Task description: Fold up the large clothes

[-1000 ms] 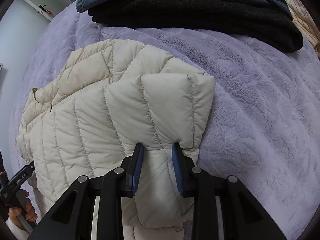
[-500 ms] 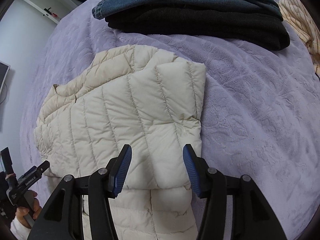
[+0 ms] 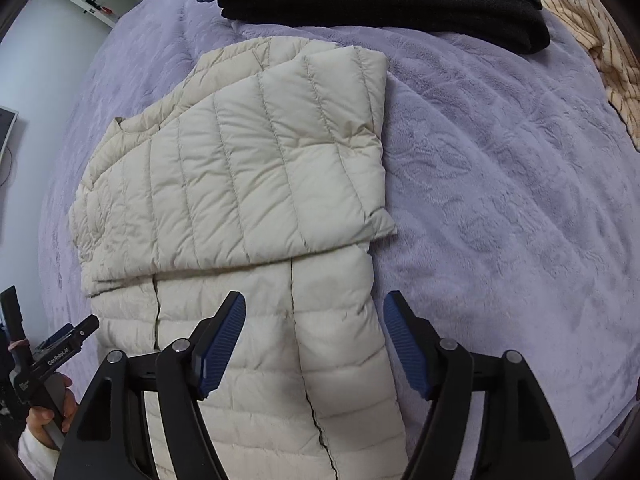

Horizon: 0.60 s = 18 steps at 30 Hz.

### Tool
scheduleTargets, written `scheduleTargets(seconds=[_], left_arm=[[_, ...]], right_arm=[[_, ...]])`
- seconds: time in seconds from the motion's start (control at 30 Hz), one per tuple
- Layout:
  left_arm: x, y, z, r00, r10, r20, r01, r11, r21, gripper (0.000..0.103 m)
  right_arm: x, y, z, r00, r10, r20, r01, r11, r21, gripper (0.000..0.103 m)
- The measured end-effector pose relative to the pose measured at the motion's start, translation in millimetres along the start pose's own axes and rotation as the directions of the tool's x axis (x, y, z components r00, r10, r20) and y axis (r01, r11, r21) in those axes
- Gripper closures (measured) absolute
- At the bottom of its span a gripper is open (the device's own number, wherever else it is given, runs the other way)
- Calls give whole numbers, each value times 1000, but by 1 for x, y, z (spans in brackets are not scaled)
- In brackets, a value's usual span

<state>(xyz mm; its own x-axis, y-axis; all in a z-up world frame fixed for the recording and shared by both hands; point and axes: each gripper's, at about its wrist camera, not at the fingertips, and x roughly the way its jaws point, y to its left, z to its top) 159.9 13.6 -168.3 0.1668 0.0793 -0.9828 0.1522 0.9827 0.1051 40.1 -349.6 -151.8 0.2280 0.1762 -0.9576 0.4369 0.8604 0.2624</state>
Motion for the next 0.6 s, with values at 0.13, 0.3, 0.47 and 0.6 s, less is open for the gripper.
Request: scheduleTargets(seconds=[0.13,0.3,0.47,0.6], left_arm=[[-7,11,-28,1000,14,-18,-14,1000,-12,0],[-20,27,-58,999,36,-22,-38,996,-79,0],[-32,34,-81,999,22,-29,-25,990,-139,0],[-42,36,-100,999,21,-25,-25,985,-168,0]], right_arm=[[-5,-9,-24,999,44,-24,-43,999,20,18],[-6,-21,-49,996,71,-58,-70,997,23,17],[-6,-33,-64,992,100,-81,-100,995,6,0],[-6,-36,-73,990,105,-93,-107,994,-15,0]])
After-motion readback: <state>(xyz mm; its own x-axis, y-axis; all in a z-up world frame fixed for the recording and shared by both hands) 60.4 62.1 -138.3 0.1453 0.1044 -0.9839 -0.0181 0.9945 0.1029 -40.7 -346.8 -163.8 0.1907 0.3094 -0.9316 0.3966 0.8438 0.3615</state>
